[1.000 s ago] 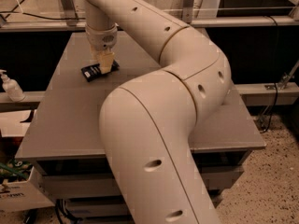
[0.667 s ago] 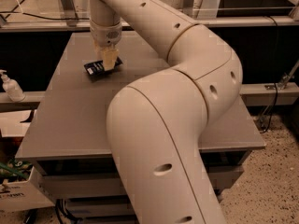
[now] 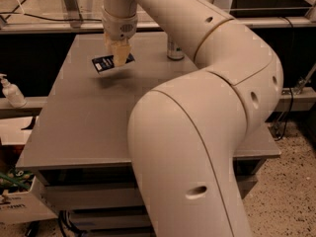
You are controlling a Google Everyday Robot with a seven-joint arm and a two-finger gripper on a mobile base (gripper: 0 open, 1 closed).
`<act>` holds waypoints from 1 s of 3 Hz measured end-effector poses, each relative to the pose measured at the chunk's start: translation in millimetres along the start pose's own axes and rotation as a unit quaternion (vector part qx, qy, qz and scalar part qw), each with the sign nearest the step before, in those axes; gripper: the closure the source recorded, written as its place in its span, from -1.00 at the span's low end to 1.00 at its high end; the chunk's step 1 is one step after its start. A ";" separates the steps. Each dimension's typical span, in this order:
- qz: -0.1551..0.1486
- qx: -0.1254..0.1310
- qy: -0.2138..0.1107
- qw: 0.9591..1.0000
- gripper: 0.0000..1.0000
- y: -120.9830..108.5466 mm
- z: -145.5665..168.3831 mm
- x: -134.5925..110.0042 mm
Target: Pick rxbar blueberry
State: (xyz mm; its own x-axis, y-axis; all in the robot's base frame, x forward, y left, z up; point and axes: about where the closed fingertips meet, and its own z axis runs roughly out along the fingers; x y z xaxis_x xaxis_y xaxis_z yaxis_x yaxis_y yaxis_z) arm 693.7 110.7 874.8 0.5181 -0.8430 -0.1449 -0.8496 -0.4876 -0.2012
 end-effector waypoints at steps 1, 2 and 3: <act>0.015 0.015 -0.024 0.999 1.00 4.8 -17.3 3.2; 0.026 0.026 -0.042 0.998 1.00 9.4 -30.2 6.1; 0.032 0.026 -0.068 0.997 1.00 15.1 -37.0 5.5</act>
Offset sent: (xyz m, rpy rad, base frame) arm -0.0183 -0.0336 0.0467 0.1455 0.0246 -0.0616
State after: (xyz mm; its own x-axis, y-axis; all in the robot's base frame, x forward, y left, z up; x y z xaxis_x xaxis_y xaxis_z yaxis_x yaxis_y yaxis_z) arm 680.1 90.4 906.8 0.4743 -0.8316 -0.2888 -0.8771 -0.4182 -0.2362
